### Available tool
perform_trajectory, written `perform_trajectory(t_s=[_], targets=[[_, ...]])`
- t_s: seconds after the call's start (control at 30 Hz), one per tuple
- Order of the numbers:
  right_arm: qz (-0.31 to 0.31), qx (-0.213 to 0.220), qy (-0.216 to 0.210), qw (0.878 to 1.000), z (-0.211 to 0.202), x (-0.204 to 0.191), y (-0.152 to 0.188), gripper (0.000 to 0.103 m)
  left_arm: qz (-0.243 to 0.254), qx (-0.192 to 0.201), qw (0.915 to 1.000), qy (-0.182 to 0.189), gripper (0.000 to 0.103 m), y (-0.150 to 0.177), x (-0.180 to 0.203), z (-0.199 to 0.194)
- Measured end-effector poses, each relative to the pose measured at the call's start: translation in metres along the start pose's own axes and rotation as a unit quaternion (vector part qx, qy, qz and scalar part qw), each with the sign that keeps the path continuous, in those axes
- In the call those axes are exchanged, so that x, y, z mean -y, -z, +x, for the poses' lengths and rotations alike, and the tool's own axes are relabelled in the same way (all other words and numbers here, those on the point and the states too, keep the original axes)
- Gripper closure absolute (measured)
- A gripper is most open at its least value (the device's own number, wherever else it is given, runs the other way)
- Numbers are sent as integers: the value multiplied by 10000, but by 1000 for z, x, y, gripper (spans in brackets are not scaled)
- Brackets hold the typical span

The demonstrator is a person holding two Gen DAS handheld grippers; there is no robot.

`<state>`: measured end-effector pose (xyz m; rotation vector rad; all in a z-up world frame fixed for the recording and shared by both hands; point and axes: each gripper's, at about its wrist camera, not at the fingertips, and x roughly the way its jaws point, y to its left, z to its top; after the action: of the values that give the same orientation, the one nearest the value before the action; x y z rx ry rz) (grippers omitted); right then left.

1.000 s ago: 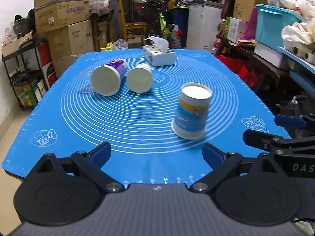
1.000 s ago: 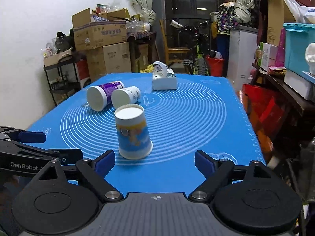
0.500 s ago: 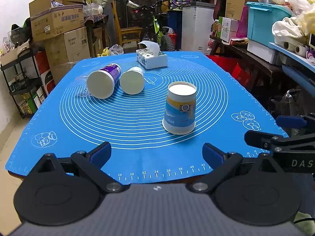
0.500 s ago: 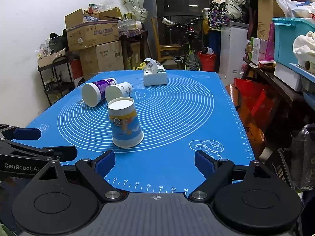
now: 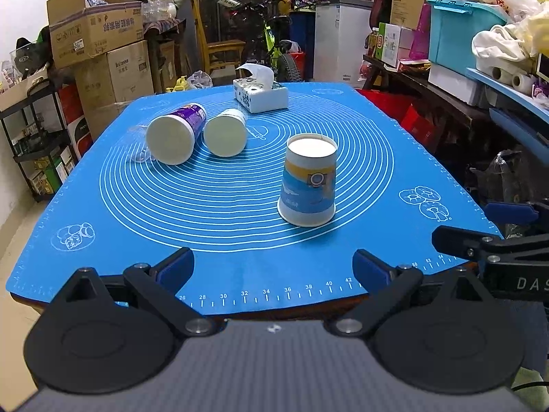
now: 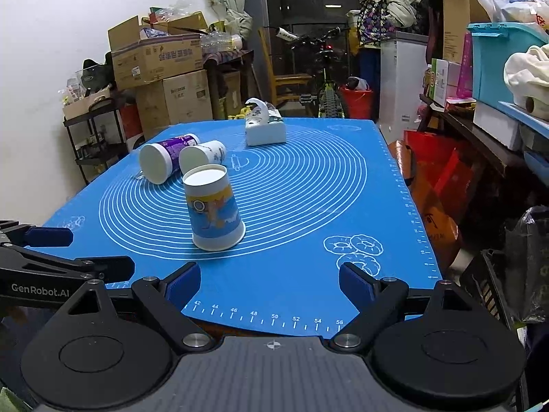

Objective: Flip cup upside down

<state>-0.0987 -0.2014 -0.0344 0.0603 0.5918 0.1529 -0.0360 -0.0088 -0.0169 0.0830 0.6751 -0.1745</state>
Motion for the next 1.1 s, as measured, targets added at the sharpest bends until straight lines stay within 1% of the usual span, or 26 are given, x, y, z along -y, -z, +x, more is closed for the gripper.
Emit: perform_trajectory(t_s=[1.1], targets=[[6, -18, 2, 10000, 1, 2, 2, 14, 3, 12, 10000, -3, 5, 0, 2, -1]])
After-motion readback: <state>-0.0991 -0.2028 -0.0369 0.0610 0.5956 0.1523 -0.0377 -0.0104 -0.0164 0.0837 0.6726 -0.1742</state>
